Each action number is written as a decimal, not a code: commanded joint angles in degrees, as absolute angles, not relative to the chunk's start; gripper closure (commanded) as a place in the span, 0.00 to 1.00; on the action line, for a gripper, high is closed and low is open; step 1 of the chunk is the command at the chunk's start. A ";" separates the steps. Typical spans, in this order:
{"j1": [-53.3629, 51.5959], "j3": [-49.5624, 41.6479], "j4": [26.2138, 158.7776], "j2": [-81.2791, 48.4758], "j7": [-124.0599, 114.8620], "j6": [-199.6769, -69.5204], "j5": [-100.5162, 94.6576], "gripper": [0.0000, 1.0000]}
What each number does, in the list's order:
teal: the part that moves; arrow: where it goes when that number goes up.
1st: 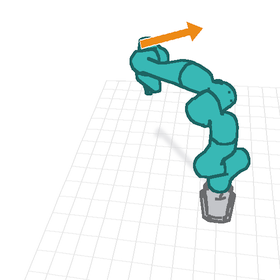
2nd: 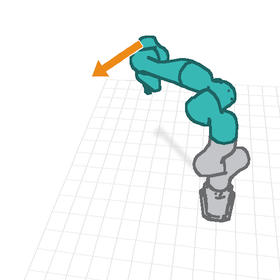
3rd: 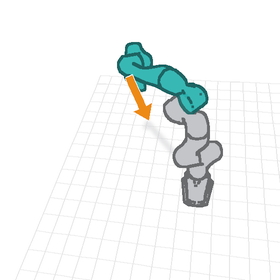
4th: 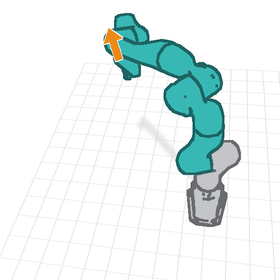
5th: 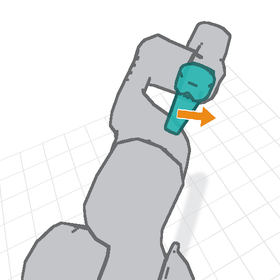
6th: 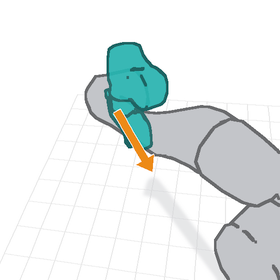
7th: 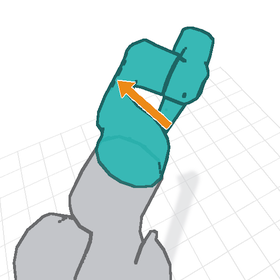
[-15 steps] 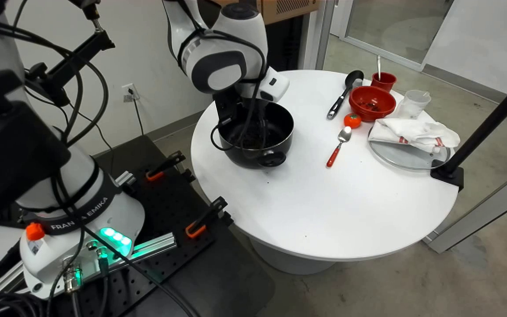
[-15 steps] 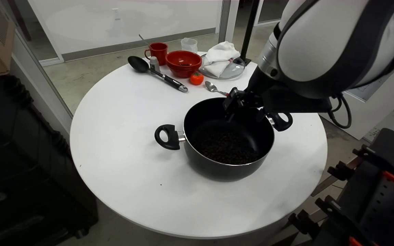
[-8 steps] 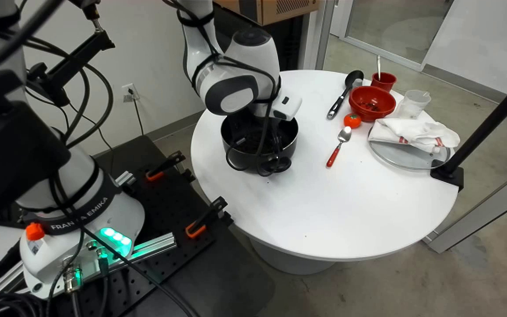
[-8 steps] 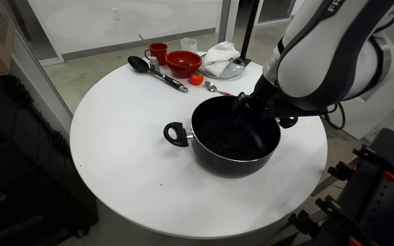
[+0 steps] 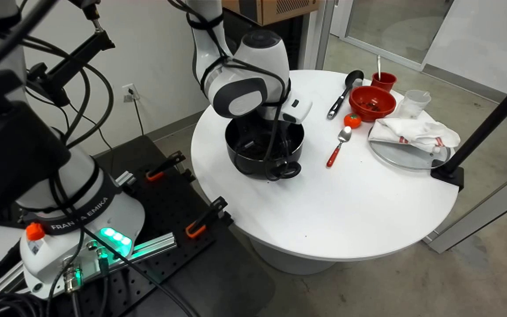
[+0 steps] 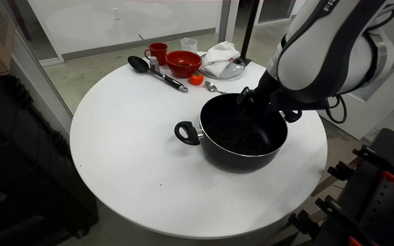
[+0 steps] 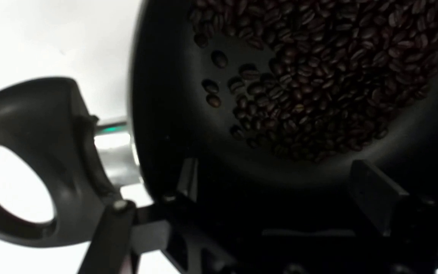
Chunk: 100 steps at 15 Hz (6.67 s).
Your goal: Move the black pot to the right then use the spoon to take some contents out of the pot
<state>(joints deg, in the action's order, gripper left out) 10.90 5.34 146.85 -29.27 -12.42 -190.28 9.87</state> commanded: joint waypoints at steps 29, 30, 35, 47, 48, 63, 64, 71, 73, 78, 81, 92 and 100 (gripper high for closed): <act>1.54 -6.92 160.63 -13.76 -6.82 -184.74 7.46 0.00; 2.22 -5.87 162.07 -12.95 -6.41 -185.12 7.19 0.00; 9.75 4.98 159.90 -18.37 -6.96 -189.21 7.93 0.00; -12.44 -16.77 158.49 -35.18 2.13 -200.40 11.68 0.00; -14.05 -18.02 157.98 -33.72 3.11 -198.20 12.12 0.00; -15.65 -18.76 157.98 -22.23 0.85 -187.23 12.76 0.00; -16.08 -19.05 157.24 -20.63 -0.11 -185.42 12.86 0.00; -22.71 -24.88 148.60 -16.97 -5.98 -177.94 12.02 0.00; -25.64 -27.71 144.96 -19.38 -6.63 -178.64 10.83 0.00; -32.57 -35.46 133.47 -28.53 -9.82 -179.19 11.54 0.00; -35.07 -39.50 126.67 -33.89 -13.20 -176.09 12.69 0.00; -25.93 -34.60 127.81 -30.62 -11.20 -158.33 -6.79 0.00; -8.91 -19.85 111.18 -31.59 -3.53 -129.77 -15.55 0.00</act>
